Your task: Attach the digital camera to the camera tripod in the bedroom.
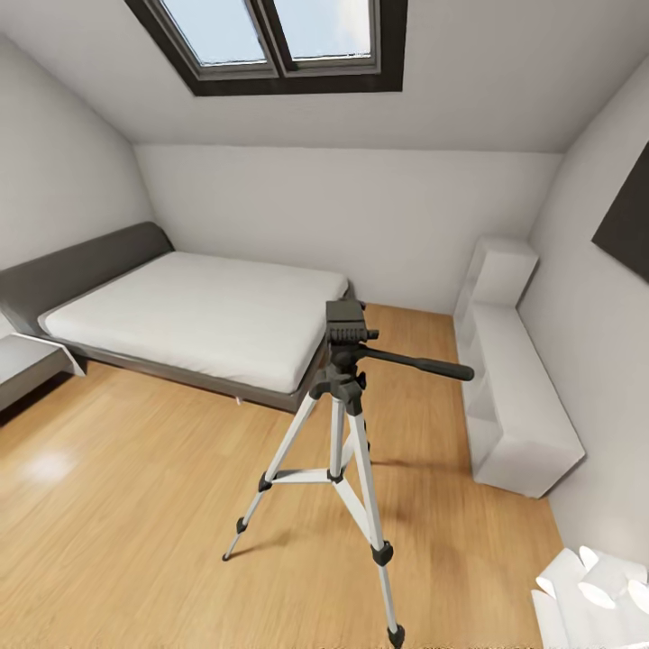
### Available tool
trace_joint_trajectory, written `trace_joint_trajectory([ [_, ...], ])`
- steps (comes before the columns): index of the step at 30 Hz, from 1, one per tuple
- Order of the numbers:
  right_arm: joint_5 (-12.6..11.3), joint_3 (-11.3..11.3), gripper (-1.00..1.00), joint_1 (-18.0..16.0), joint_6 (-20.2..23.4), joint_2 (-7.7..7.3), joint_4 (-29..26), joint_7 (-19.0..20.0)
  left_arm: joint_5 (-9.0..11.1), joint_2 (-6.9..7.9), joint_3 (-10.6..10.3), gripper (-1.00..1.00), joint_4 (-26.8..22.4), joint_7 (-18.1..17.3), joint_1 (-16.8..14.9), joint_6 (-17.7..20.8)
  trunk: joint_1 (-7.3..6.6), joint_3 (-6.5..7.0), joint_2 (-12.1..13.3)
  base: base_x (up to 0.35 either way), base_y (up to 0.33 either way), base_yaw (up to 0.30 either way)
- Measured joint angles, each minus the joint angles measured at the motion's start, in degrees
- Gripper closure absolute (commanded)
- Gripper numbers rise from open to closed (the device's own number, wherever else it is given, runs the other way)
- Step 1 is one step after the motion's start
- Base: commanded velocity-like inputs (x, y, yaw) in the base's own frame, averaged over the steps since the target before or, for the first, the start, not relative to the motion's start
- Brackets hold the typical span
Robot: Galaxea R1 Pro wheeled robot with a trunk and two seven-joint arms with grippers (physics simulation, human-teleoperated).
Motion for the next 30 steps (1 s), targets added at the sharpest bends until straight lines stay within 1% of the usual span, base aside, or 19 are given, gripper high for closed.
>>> trace_joint_trajectory([
  [30, 0.00, 0.00, -1.00, 0.00, 0.00, 0.02, 0.00, 0.02, 0.00, 0.00, 0.00, 1.00, 0.00, 0.02, 0.00, 0.00, 0.00, -2.77, -0.01, 0.000, 0.000, 0.000],
])
